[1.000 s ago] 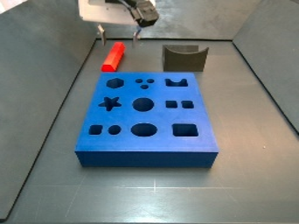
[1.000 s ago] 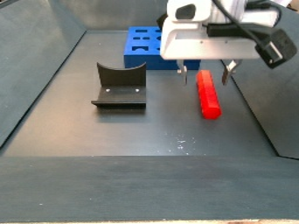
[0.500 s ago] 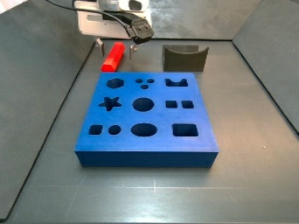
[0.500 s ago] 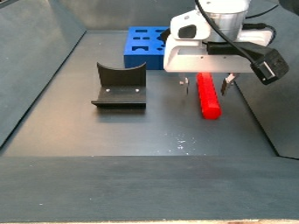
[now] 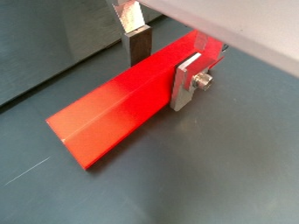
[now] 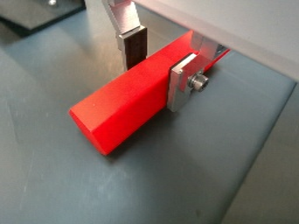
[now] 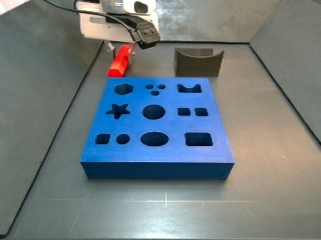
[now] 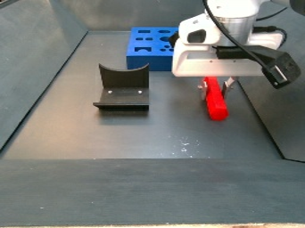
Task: Pick up the hexagon object. Move up. Place the hexagon object on the fixture. Regrasp the hexagon object. Move to above the board. Insert the hexagon object.
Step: Pick up the hexagon object, then move up.
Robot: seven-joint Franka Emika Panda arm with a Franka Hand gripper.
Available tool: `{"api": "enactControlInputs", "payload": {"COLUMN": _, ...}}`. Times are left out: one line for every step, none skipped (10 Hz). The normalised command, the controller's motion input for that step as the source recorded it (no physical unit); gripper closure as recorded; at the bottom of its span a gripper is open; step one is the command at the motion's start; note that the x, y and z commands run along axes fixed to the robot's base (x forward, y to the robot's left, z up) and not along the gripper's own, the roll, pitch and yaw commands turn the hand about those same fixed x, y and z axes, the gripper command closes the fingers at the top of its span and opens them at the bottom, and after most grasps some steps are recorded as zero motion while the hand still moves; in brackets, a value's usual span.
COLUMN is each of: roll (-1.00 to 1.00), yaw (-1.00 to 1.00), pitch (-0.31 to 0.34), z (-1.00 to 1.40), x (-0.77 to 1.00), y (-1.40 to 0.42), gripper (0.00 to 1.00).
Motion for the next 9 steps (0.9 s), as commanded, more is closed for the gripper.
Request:
{"api": "enactControlInputs", "payload": {"roll": 0.00, "yaw": 0.00, "pitch": 0.000, "z": 0.00, "x": 0.00, "y": 0.00, "gripper": 1.00}}
{"api": "enactControlInputs", "payload": {"roll": 0.00, "yaw": 0.00, "pitch": 0.000, "z": 0.00, "x": 0.00, "y": 0.00, "gripper": 1.00}}
{"api": "enactControlInputs", "payload": {"roll": 0.00, "yaw": 0.00, "pitch": 0.000, "z": 0.00, "x": 0.00, "y": 0.00, "gripper": 1.00}}
{"api": "enactControlInputs", "payload": {"roll": 0.00, "yaw": 0.00, "pitch": 0.000, "z": 0.00, "x": 0.00, "y": 0.00, "gripper": 1.00}}
{"api": "enactControlInputs", "payload": {"roll": 0.00, "yaw": 0.00, "pitch": 0.000, "z": 0.00, "x": 0.00, "y": 0.00, "gripper": 1.00}}
{"api": "enactControlInputs", "payload": {"roll": 0.00, "yaw": 0.00, "pitch": 0.000, "z": 0.00, "x": 0.00, "y": 0.00, "gripper": 1.00}}
{"api": "enactControlInputs", "payload": {"roll": 0.00, "yaw": 0.00, "pitch": 0.000, "z": 0.00, "x": 0.00, "y": 0.00, "gripper": 1.00}}
{"api": "enactControlInputs", "payload": {"roll": 0.00, "yaw": 0.00, "pitch": 0.000, "z": 0.00, "x": 0.00, "y": 0.00, "gripper": 1.00}}
{"api": "enactControlInputs", "payload": {"roll": 0.00, "yaw": 0.00, "pitch": 0.000, "z": 0.83, "x": 0.00, "y": 0.00, "gripper": 1.00}}
